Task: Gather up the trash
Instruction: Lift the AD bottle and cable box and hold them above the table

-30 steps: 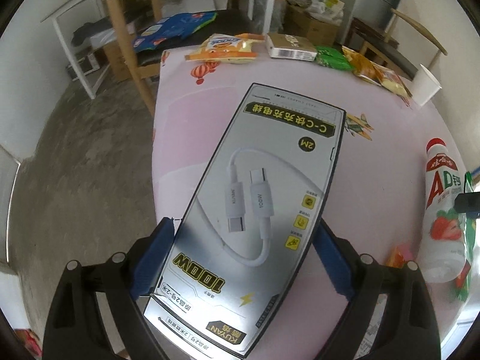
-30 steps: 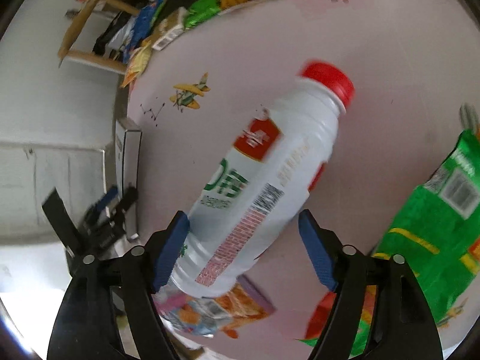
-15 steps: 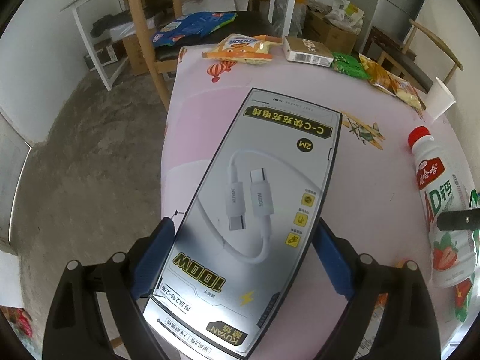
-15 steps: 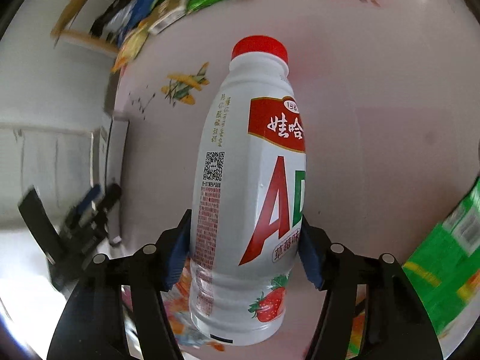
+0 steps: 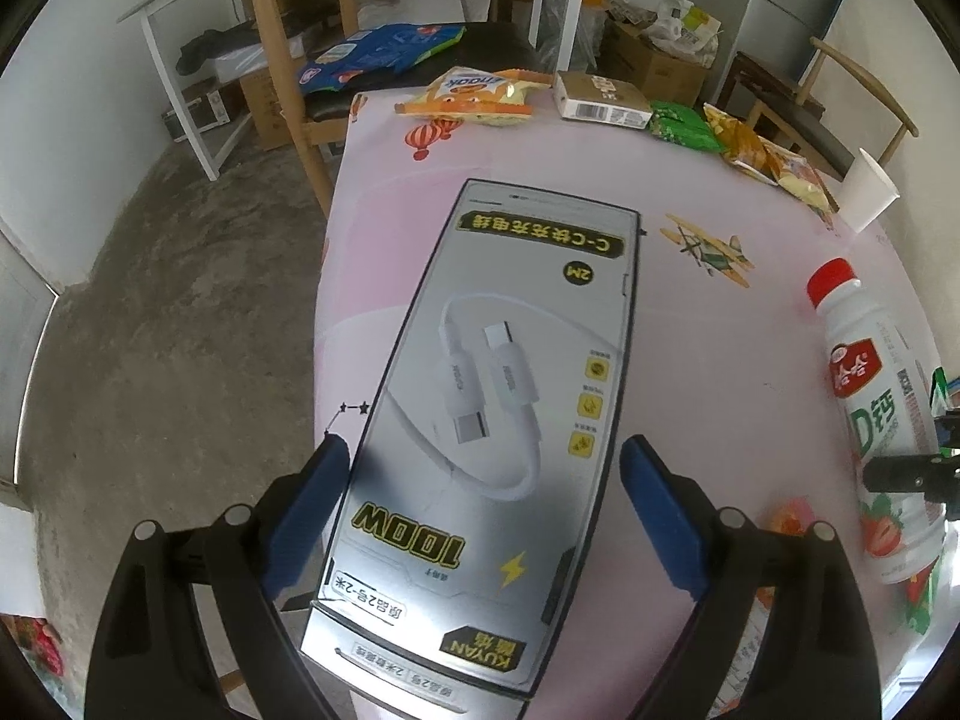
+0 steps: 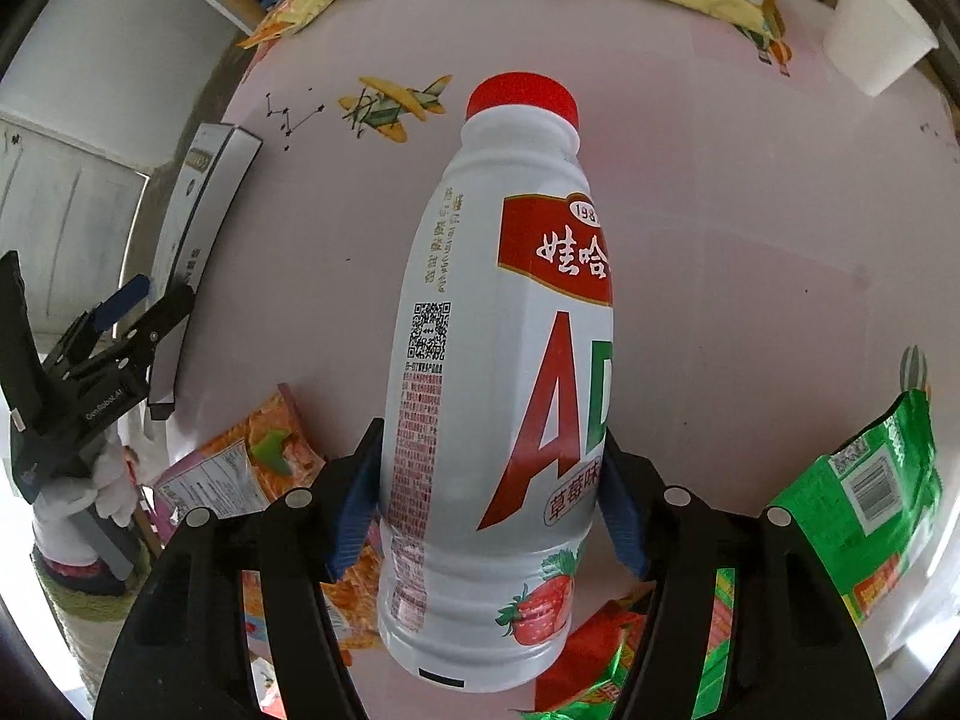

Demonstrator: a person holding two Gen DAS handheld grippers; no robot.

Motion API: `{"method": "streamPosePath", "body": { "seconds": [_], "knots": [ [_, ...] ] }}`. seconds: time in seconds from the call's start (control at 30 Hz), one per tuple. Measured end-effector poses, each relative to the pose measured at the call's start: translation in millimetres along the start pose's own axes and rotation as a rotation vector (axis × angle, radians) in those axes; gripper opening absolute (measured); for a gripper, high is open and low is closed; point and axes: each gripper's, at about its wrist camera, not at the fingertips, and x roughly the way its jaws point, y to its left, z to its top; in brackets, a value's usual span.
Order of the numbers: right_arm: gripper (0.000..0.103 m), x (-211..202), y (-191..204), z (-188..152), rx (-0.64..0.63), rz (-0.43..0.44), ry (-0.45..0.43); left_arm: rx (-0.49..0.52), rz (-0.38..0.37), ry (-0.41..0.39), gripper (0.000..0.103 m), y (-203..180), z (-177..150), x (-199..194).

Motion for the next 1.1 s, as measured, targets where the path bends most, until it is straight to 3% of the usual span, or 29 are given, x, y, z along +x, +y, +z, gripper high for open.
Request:
{"method": "streamPosePath", "body": {
  "seconds": [0.47,0.6,0.73,0.83,0.97,1.1],
  "knots": [
    [0.068,2,6,-3,-0.006,0.010,0.001,0.016,-0.008,-0.008,0.089,-6,0,-4],
    [0.068,-1,4,-5,-0.008,0.021,-0.003,-0.010,-0.069,-0.006,0.089,-4,1,-10],
    [0.069,-6,-3,-11,-0.008,0.028,-0.006,-0.068,-0.222,-0.002,0.089,6,1,-17],
    [0.069,-9,-5,-13,0.001,0.040,-0.016,-0.083,-0.295,-0.013,0.089,14,0,-24],
    [0.069,-13,-9,-19,-0.008,0.065,-0.019,-0.056,-0.322,-0.015,0.089,20,0,-27],
    [0.071,-14,-10,-22,-0.025,0.096,-0.017,-0.012,-0.297,0.018,0.089,19,2,-21]
  ]
}}
